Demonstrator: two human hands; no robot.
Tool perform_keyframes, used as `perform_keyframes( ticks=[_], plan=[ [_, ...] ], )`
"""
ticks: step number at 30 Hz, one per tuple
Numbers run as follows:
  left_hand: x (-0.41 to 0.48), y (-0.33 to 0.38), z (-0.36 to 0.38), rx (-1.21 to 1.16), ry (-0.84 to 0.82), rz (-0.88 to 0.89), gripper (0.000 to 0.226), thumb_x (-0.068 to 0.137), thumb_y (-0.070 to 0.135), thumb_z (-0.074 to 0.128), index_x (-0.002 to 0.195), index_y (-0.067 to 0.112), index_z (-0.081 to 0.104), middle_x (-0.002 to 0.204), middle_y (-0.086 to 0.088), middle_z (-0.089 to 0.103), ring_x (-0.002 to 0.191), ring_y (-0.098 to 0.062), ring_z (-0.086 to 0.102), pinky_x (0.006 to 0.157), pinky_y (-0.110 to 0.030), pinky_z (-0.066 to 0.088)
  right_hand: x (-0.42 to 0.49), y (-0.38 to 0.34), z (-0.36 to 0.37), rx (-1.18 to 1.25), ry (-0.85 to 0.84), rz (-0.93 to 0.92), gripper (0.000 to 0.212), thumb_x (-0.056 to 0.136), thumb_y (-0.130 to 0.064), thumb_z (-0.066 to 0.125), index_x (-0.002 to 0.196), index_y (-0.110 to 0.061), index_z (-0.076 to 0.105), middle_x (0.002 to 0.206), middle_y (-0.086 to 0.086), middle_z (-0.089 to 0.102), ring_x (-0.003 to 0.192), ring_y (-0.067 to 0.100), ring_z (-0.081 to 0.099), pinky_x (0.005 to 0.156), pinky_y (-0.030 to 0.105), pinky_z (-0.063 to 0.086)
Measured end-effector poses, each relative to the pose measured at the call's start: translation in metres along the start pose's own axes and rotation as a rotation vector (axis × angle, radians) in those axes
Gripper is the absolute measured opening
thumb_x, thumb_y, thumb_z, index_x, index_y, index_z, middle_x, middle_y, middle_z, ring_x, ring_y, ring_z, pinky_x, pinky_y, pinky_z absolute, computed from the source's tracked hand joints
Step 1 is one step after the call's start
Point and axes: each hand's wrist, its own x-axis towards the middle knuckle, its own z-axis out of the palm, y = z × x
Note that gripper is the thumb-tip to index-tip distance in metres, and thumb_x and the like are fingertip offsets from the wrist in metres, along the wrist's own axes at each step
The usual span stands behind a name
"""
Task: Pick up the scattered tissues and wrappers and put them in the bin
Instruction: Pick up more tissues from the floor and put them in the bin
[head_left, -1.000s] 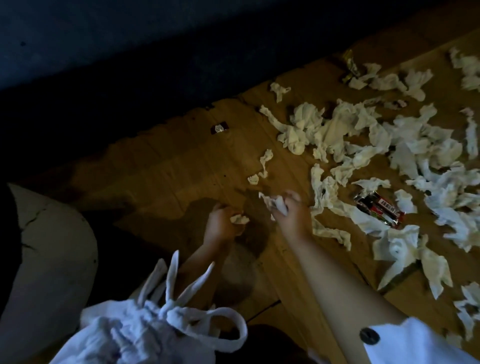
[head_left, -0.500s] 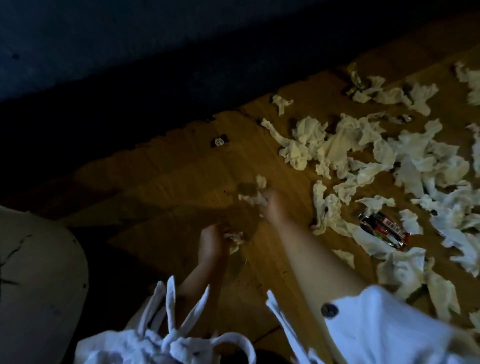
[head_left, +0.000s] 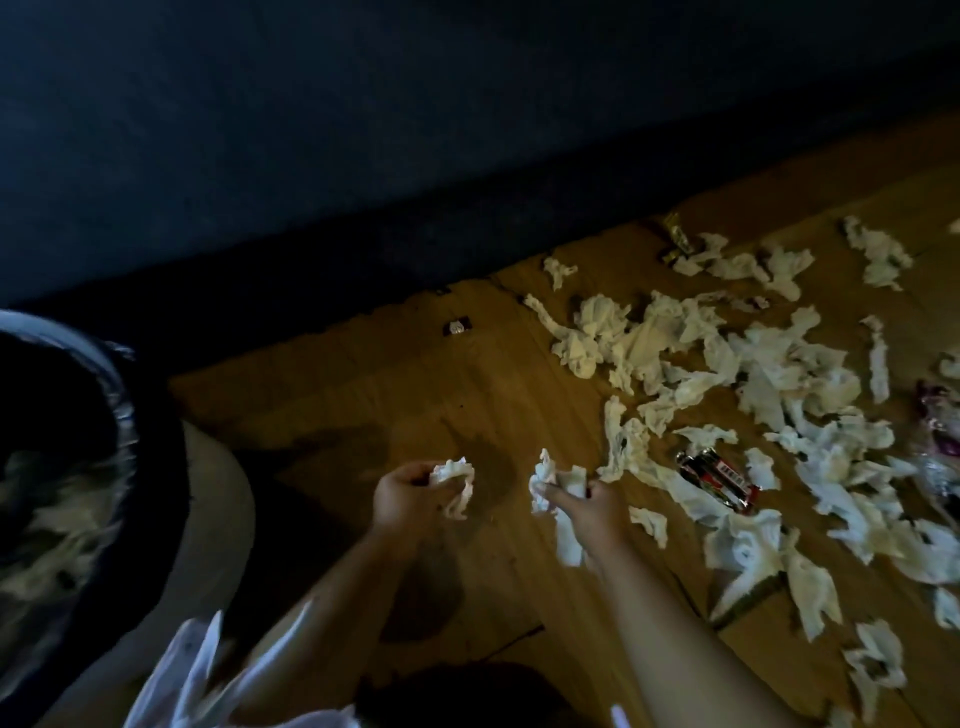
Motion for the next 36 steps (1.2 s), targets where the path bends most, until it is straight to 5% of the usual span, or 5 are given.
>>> perform_keyframes(
  ticks=[16, 23, 29, 33, 36],
  plan=[
    [-0.193, 0.042, -0.134, -0.099, 0.108, 0.400, 0.027, 0.077, 0.015, 0.071, 0.103, 0.010, 0.066, 0.091, -0.006, 0.072, 0.077, -0.013, 0.070, 0.066, -0.023, 0.056, -0.184, -0.136, 0.096, 0.098, -0.450, -0.202, 0.022, 0.075, -0.012, 0.075, 0.093, -0.014, 0.062, 0.087, 0.000, 0.066, 0.084, 0.015, 0.062, 0.065, 0.026, 0.048],
    [-0.205, 0.059, -0.232, -0.108, 0.531, 0.525, 0.014, 0.072, 0.025, 0.078, 0.082, 0.019, 0.069, 0.077, -0.005, 0.069, 0.068, -0.017, 0.060, 0.064, -0.033, 0.051, -0.245, -0.183, 0.196, 0.043, -0.616, -0.350, 0.016, 0.074, -0.007, 0.076, 0.077, -0.016, 0.063, 0.079, 0.004, 0.066, 0.075, 0.019, 0.064, 0.074, 0.036, 0.056],
    [-0.177, 0.056, -0.280, -0.021, 0.677, 0.383, 0.051, 0.074, 0.030, 0.077, 0.117, 0.009, 0.058, 0.107, -0.010, 0.067, 0.092, -0.024, 0.065, 0.084, -0.038, 0.055, -0.254, -0.186, 0.257, -0.190, -0.680, -0.315, 0.019, 0.080, -0.022, 0.068, 0.097, -0.017, 0.061, 0.085, 0.013, 0.060, 0.071, 0.024, 0.057, 0.067, 0.033, 0.048],
    [-0.169, 0.059, -0.278, -0.002, 0.603, 0.337, 0.059, 0.078, 0.026, 0.073, 0.128, 0.010, 0.047, 0.120, -0.010, 0.060, 0.103, -0.027, 0.062, 0.082, -0.041, 0.055, -0.256, -0.186, 0.248, -0.174, -0.603, -0.311, 0.028, 0.089, -0.018, 0.058, 0.114, -0.008, 0.062, 0.117, 0.012, 0.060, 0.114, 0.028, 0.054, 0.095, 0.043, 0.046],
    [-0.171, 0.061, -0.258, 0.015, 0.540, 0.387, 0.053, 0.081, 0.027, 0.070, 0.127, 0.011, 0.049, 0.118, -0.009, 0.062, 0.097, -0.023, 0.063, 0.074, -0.036, 0.054, -0.245, -0.178, 0.224, -0.096, -0.574, -0.319, 0.020, 0.092, -0.016, 0.052, 0.109, -0.010, 0.062, 0.096, 0.004, 0.059, 0.101, 0.022, 0.055, 0.088, 0.040, 0.049]
  ],
)
